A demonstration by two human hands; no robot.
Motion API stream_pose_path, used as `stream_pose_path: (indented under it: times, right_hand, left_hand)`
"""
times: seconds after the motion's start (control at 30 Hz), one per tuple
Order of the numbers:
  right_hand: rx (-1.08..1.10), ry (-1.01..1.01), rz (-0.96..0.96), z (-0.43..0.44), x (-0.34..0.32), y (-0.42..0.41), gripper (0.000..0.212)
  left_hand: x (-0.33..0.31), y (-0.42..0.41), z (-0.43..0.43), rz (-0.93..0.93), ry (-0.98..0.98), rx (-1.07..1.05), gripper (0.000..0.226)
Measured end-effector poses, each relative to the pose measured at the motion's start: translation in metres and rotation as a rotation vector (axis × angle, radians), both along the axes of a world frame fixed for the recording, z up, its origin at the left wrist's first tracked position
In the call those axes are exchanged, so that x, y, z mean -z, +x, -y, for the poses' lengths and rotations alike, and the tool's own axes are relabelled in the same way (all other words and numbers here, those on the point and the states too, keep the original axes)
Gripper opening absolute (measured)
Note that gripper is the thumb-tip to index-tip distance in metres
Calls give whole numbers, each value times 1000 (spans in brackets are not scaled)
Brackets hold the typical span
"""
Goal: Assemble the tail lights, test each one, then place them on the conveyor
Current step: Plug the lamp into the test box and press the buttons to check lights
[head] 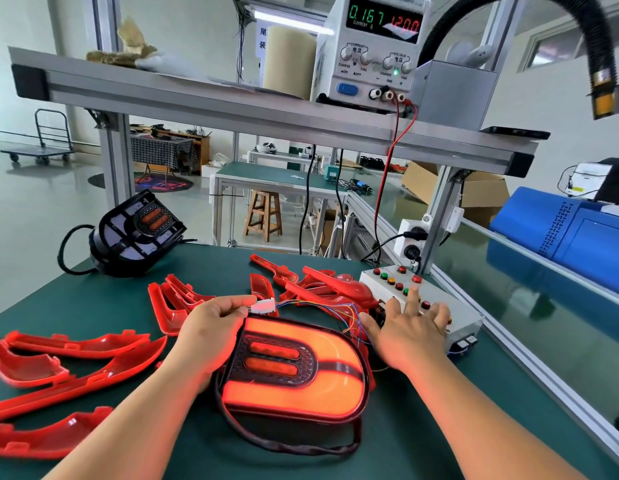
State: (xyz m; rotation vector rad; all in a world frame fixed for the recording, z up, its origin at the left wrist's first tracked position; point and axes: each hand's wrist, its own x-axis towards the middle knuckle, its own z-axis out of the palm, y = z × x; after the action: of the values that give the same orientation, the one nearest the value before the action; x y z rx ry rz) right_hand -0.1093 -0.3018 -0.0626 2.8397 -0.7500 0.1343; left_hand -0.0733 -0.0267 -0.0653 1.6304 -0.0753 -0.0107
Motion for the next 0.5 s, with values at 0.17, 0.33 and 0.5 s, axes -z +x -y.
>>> stream_pose_path:
  times: [0.17, 0.33, 0.5]
  right_hand:
    - [-6, 11, 3, -1, 1, -1, 82]
    - [5, 16, -9, -1, 2, 0, 82]
    - [-4, 16, -7, -2, 1, -2, 80]
  left_hand:
    - [-1, 0, 0, -8, 14, -2, 29]
    - [1, 0, 0, 14, 38, -14, 34]
    - [2, 1, -1, 8, 46, -5, 33]
